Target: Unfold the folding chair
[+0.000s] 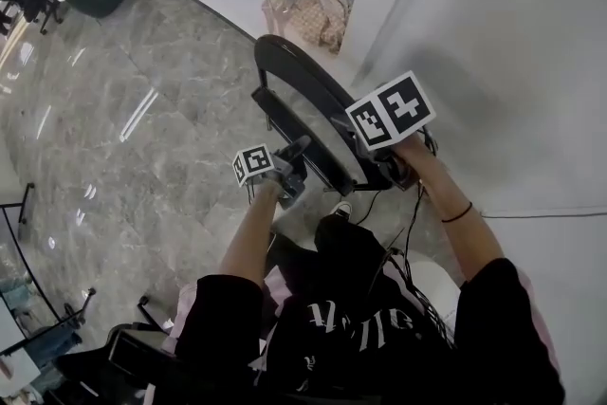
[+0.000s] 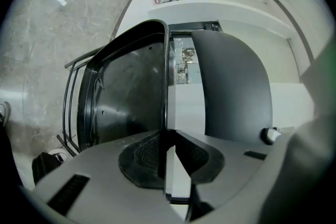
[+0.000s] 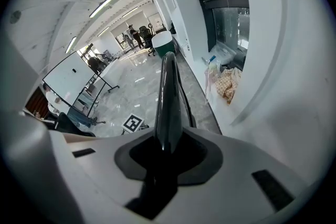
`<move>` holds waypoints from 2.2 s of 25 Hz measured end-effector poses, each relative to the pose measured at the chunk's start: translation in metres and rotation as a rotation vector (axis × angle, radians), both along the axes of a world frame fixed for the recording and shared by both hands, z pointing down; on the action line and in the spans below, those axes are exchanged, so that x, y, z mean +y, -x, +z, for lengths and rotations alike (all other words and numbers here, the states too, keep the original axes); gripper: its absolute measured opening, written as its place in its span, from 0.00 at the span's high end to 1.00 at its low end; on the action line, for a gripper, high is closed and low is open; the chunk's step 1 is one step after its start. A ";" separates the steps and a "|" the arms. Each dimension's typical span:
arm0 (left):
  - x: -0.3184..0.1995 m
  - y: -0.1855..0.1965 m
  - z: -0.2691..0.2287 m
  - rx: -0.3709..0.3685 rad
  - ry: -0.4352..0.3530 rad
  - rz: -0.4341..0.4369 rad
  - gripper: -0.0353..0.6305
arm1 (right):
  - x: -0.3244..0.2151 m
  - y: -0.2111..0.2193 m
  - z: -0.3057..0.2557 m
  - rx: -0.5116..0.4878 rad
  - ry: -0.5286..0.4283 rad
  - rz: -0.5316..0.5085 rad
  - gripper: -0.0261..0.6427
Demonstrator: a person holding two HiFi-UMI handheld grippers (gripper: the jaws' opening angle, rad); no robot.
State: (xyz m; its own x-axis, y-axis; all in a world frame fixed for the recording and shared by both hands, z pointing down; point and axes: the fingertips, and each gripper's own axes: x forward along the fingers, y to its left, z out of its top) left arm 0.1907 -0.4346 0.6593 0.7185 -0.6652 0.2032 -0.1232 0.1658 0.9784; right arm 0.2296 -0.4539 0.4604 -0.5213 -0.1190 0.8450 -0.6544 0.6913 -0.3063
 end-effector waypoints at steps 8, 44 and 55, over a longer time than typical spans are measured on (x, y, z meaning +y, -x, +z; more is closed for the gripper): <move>0.027 0.069 0.005 -0.036 -0.010 0.114 0.86 | 0.038 0.070 0.002 0.018 -0.020 0.094 0.84; 0.151 0.278 0.019 -0.095 0.037 0.027 0.84 | 0.151 0.269 0.011 -0.012 0.000 -0.016 0.83; 0.179 0.350 0.013 -0.056 -0.040 0.249 0.84 | 0.184 0.313 0.010 -0.131 0.059 0.189 0.80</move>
